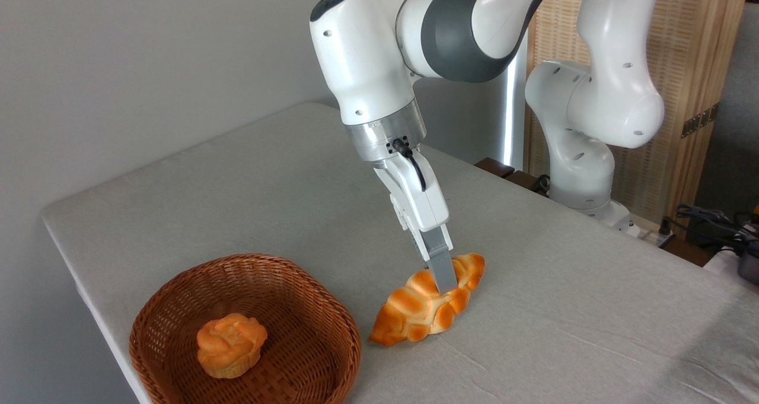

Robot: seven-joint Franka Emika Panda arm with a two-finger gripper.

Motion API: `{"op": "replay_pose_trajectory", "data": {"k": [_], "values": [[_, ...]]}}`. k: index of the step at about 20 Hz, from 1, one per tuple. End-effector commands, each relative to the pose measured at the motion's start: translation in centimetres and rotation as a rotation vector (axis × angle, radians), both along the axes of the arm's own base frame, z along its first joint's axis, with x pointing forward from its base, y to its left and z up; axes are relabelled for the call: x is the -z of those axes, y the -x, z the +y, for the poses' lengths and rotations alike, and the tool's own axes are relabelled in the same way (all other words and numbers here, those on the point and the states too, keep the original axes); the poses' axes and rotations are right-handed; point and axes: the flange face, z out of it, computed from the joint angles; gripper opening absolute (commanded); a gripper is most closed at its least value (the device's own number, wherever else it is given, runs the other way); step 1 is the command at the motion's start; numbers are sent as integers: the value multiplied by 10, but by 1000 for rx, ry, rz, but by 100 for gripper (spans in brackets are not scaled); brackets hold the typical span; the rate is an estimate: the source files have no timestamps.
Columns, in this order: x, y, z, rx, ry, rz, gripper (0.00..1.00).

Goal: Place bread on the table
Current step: 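Carry the croissant beside the basket and lower it onto the table, then open the gripper and raise it away from the croissant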

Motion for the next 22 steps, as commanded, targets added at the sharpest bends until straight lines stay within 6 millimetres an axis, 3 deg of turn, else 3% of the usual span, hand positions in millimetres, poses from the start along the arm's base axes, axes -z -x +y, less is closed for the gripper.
{"op": "replay_pose_trajectory", "data": {"k": [1, 10, 13, 17, 22], "values": [[-5, -1, -1, 11, -4, -15, 100], [-4, 1, -13, -5, 47, -7, 100], [-14, 0, -21, -57, 107, -35, 100], [-75, -17, -44, -172, 238, -160, 100], [-152, -38, -40, -260, 296, -206, 100]]}}
